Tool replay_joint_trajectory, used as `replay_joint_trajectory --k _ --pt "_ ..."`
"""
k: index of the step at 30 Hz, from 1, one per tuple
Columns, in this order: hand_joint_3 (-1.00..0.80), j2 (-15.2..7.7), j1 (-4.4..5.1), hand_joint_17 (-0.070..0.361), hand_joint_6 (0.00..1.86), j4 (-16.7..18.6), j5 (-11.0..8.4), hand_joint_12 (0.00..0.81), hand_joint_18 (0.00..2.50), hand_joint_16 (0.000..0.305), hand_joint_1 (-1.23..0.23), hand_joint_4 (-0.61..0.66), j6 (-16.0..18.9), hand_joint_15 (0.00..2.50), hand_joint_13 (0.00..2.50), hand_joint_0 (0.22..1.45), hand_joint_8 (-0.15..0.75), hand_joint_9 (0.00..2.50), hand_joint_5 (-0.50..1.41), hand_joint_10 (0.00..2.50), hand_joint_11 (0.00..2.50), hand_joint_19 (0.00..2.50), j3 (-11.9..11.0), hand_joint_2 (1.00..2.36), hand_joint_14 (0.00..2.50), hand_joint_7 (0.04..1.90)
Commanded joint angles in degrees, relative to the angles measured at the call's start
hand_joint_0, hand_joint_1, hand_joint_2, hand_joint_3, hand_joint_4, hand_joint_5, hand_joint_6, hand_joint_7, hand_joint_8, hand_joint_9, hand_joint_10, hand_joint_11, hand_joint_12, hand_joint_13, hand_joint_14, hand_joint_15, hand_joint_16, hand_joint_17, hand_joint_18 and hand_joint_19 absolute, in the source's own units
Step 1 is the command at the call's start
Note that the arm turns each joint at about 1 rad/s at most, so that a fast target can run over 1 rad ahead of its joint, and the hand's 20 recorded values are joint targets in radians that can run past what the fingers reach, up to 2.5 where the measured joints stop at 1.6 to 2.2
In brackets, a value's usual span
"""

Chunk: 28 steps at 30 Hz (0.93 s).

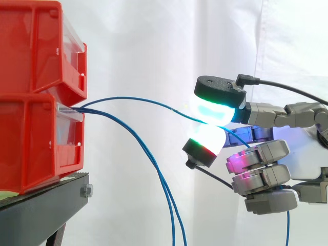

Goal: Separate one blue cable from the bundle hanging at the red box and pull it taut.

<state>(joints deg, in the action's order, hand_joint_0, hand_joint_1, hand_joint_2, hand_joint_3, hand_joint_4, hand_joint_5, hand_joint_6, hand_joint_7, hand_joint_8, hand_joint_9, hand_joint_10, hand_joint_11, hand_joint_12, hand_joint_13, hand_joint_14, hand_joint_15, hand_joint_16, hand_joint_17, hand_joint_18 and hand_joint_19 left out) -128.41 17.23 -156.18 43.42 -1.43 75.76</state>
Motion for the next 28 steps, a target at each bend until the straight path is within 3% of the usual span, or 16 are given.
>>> replay_joint_trajectory --k 1,28 --pt "-0.22 0.0 0.0 0.06 0.94 0.0 0.0 0.326 1.28 0.027 -0.77 0.04 -0.1 1.5 0.73 0.8 0.282 0.84 -0.23 2.25 1.2 2.07 0.0 1.02 2.5 1.43" --pt "-0.22 0.0 0.0 0.061 0.94 -0.1 0.0 0.326 1.28 0.027 -0.77 0.04 0.0 1.5 0.73 0.8 0.282 0.84 -0.23 2.26 1.2 2.06 0.0 1.02 2.5 1.43"
